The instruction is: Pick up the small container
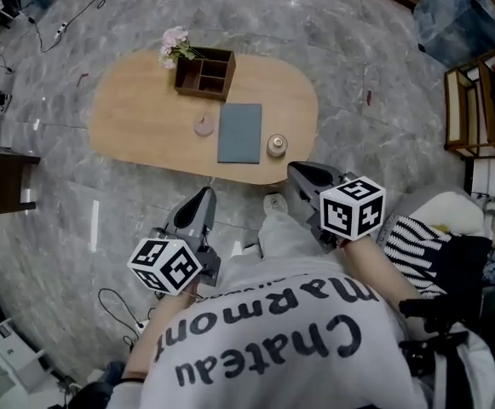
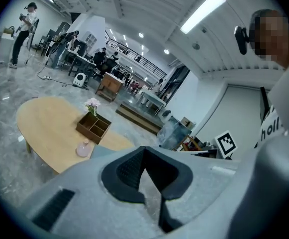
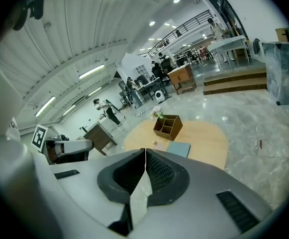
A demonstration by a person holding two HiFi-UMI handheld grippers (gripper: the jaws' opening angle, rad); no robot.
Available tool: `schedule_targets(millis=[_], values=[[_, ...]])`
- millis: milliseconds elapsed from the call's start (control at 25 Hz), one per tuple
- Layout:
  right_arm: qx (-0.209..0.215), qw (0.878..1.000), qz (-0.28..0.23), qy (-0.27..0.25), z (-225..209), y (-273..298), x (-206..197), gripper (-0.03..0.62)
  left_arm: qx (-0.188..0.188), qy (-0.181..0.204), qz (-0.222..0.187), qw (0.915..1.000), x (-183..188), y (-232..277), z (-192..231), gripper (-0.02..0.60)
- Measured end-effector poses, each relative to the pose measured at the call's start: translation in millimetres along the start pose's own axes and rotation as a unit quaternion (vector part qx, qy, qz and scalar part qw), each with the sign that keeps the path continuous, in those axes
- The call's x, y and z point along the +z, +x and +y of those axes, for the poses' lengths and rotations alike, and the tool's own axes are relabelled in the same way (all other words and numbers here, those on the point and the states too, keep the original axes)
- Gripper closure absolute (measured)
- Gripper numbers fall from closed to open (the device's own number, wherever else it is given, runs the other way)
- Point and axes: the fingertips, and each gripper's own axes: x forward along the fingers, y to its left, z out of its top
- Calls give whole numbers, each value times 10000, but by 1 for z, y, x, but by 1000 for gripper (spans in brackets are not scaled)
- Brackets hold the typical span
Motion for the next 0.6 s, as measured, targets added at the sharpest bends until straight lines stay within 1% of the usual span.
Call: schedule_targets(millis=[200, 320, 400, 480, 600], values=[[165, 9998, 100, 77, -46, 24, 24, 580, 139, -63, 202, 9997, 6, 61, 10, 566], [355, 9992, 145, 147, -68, 38, 29, 580, 174, -289, 311, 9989, 2, 91, 12, 566], [557, 9982, 139, 190, -78, 47, 29, 580, 151, -414, 353, 9984, -1, 108, 11, 566], [747, 9970, 134, 172, -87, 59, 28, 580, 160, -380, 395, 9984, -5, 124, 14, 566], [873, 9959, 63, 234, -102, 76, 29, 580, 304, -205, 413, 9985, -12, 142, 24, 566]])
